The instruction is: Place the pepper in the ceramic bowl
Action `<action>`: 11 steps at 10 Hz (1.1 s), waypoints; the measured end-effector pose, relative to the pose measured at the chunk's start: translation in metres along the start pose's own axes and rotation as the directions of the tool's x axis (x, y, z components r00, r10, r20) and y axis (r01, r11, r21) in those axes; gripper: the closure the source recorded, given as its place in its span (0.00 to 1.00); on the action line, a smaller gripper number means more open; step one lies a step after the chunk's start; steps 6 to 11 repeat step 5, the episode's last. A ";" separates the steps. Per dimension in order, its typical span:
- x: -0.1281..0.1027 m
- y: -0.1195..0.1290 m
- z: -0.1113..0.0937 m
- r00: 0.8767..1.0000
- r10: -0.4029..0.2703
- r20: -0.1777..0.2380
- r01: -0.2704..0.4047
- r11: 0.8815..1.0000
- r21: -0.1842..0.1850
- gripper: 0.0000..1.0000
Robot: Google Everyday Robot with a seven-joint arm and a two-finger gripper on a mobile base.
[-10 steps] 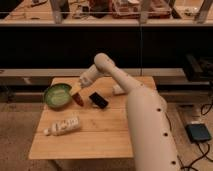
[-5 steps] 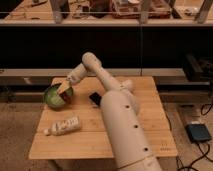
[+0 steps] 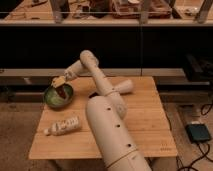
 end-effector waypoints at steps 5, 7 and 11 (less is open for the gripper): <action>0.002 0.002 -0.001 1.000 0.005 -0.013 -0.005 1.000 -0.003 0.20; 0.002 0.002 -0.001 1.000 0.005 -0.013 -0.005 1.000 -0.003 0.20; 0.002 0.002 -0.001 1.000 0.005 -0.013 -0.005 1.000 -0.003 0.20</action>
